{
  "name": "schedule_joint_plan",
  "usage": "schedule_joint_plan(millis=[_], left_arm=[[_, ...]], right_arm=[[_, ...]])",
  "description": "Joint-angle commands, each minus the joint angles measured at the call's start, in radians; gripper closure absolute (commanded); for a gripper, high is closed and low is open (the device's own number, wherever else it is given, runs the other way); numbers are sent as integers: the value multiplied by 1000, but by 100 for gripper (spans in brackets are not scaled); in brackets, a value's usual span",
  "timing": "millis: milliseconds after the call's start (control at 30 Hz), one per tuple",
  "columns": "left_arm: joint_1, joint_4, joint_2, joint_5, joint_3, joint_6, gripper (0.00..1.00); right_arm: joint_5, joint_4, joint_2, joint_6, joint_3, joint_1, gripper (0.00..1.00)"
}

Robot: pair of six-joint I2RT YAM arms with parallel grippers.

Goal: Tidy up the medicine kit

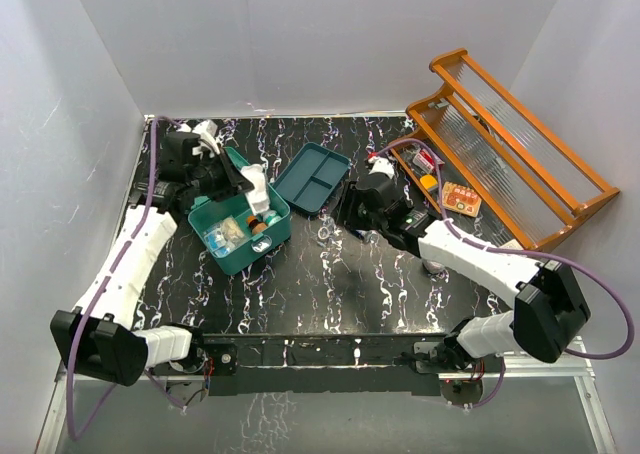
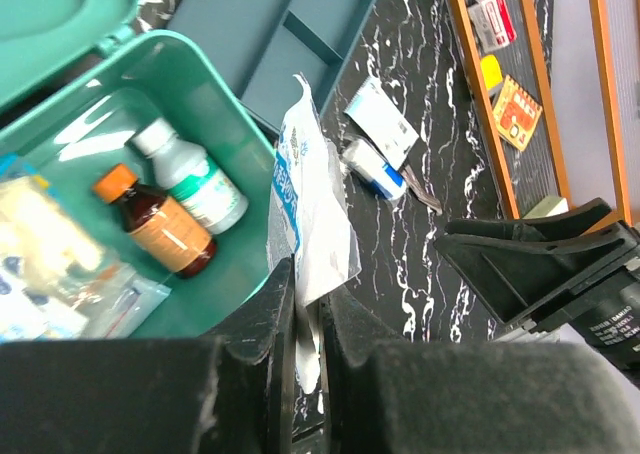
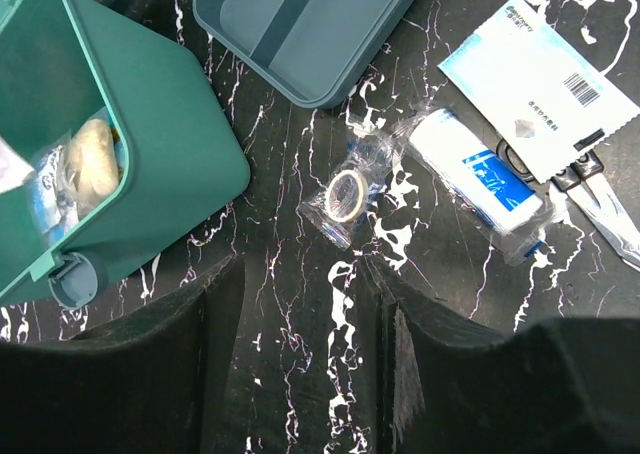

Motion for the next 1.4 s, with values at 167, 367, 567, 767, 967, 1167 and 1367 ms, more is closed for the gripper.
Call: schedule_joint_plan(millis=[167,367,567,767,967,1167,1367], left_arm=[[125,-151,-98,15,37,13,100],[167,-116,-87,56,-46,-20,100],[214,-117,-31,91,-92,-30,100],[241,-100,1,22,-152,18,100],[247,-83,30,30,-184,-2,99],[249,-106,24,-79,-211,-2,99],[253,-75,42,-59,-240,-4,98]], right_arm=[[-17,35,63,-17,59,-8,53],[-38,22,127,-30,72,-20,54],[-79,20,203,-34,108,-28,55],[-101,33,244,-34,121,-29,56],[-105,42,241,-32,110,-29,57],[-100,42,234,-36,101,-31,57],[-104,46,234,-37,98,-31,57]])
